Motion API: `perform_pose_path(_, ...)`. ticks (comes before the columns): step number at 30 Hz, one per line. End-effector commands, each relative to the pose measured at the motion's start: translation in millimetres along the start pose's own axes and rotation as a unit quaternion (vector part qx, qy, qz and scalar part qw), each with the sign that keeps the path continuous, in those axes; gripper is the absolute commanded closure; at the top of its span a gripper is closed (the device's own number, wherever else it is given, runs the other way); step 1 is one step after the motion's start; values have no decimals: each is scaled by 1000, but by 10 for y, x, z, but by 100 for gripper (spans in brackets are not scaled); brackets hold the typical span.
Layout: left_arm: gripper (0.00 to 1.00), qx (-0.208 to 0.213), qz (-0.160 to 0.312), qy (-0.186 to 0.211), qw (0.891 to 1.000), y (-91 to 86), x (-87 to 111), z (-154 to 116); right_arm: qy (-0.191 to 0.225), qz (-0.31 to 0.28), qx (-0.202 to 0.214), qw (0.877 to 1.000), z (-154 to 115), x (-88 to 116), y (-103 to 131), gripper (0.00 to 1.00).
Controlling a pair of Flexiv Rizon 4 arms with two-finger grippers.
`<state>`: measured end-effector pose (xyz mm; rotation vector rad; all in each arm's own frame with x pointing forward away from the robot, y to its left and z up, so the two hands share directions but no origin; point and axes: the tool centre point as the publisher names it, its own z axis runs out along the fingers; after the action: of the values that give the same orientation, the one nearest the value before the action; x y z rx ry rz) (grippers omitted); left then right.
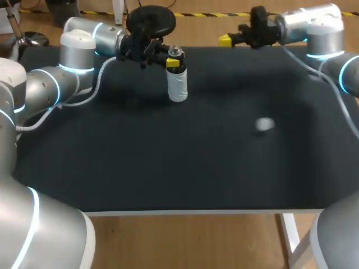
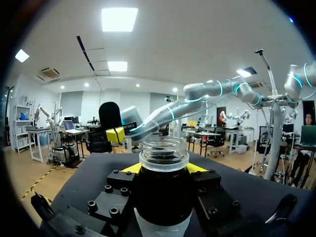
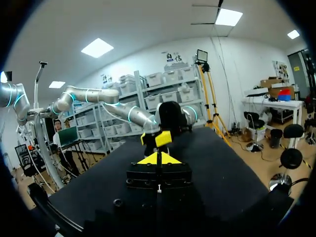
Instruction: Unscrew the bottle cap
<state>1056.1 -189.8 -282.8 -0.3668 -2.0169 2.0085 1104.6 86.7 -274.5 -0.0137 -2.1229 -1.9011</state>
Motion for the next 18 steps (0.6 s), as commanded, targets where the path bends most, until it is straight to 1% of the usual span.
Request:
perform_pose_path(1,100,2,0,17,1000,24,-69,-27,0,28,18,999,-308,-59,-158,100)
perform_pose_path(3,100,2,0,17,1000,24,-69,-27,-64,40,19,997,-375,-116,-243,100)
perform_pose_path(4,100,2,0,17,1000,24,-69,-27,-88,45,13,995,-404,-138,-268,71)
perform_pose_path(5,100,2,0,17,1000,24,-69,-27,-116,54,13,992,-437,-166,-288,0)
perform_pose_path(6,100,2,0,17,1000,24,-69,-27,-142,51,11,989,-464,-193,-298,0)
perform_pose_path(8,100,2,0,17,1000,24,-69,-27,-170,54,8,984,-505,-206,-299,0)
perform_pose_path(9,93,2,0,17,1000,24,-69,-27,-184,49,10,982,-524,-206,-295,0)
perform_pose_path(10,76,2,0,17,1000,24,-69,-27,-187,50,7,981,-538,-196,-284,0)
perform_pose_path(11,69,2,0,17,1000,24,-69,-27,-187,51,6,981,-556,-179,-264,0)
perform_pose_path(12,71,2,0,17,1000,24,-69,-27,-191,46,8,980,-571,-163,-249,0)
perform_pose_path(13,71,2,0,17,1000,24,-69,-27,-196,43,8,980,-581,-157,-235,0)
perform_pose_path(14,64,2,0,17,1000,24,-69,-27,-199,41,8,979,-591,-154,-222,0)
perform_pose_path(15,53,2,0,17,1000,24,-69,-27,-201,38,9,979,-598,-149,-210,0)
perform_pose_path(16,0,2,0,17,1000,24,-69,-27,-203,37,8,978,-606,-136,-196,0)
perform_pose_path(18,0,2,0,17,1000,24,-69,-27,-211,32,7,977,-622,-128,-170,0)
